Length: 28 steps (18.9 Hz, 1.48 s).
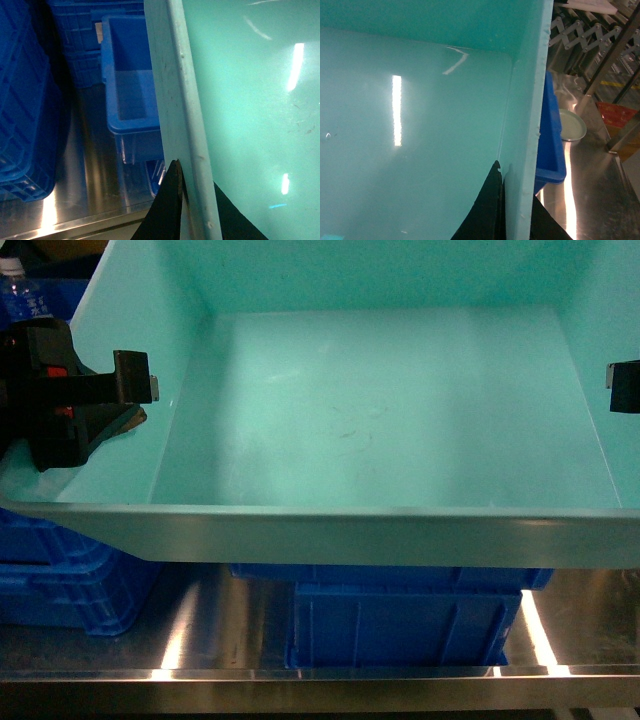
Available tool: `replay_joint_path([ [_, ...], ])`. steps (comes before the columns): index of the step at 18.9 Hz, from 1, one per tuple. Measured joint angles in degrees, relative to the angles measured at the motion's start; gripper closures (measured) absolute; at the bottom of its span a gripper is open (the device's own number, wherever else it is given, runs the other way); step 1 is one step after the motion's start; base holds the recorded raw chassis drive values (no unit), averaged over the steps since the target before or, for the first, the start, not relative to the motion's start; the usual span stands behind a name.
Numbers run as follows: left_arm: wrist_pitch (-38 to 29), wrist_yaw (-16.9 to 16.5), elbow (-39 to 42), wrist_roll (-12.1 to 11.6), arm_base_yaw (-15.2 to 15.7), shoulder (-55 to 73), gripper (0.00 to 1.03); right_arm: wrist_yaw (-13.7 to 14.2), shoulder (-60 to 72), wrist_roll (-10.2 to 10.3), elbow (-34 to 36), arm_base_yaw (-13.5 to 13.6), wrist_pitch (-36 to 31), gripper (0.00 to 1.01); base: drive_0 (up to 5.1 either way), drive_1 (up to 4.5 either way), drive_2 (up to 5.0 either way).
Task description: Stack blue boxes stably on right
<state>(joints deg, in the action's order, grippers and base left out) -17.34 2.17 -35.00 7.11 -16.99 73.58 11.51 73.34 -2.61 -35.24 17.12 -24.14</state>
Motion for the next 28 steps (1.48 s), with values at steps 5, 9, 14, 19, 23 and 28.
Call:
replay_joint_path([
  [5, -0.3, 0.0, 0.0, 0.0, -0.1, 0.0, 0.98, 0.0, 0.0, 0.0, 0.0, -0.1, -0.2, 0.99, 3.9, -1.99, -2.0],
  [9, -0.2, 0.1, 0.0, 0.0, -0.3, 0.0, 0.98, 0.0, 0.0, 0.0, 0.1, -0.3, -0.1, 0.99, 0.0, 1.06, -1.0],
  [14, -0.1, 0.1, 0.1, 0.0, 0.0, -0.3, 0.98, -0.2, 0.0, 0.0, 0.1, -0.3, -0.2, 0.99, 0.1, 4.25, -4.1],
  [19, -0.1, 0.1, 0.1, 0.0, 0.0, -0.3, 0.98, -0.2, 0.0, 0.0, 0.1, -0.3, -0.2, 0.99, 0.0, 4.18, -4.2],
  [23, -0.3, 0.1, 0.1, 0.0, 0.0, -0.3, 0.98, -0.2, 0.0, 0.0, 0.1, -0.3, -0.3, 0.99, -0.1, 4.08, -4.3],
  [28, -0.2, 0.0, 0.1, 0.0, 0.0, -0.1, 0.98, -0.2, 0.0, 0.0, 0.1, -0.3, -0.3, 0.99, -0.1, 3.07, -3.2],
])
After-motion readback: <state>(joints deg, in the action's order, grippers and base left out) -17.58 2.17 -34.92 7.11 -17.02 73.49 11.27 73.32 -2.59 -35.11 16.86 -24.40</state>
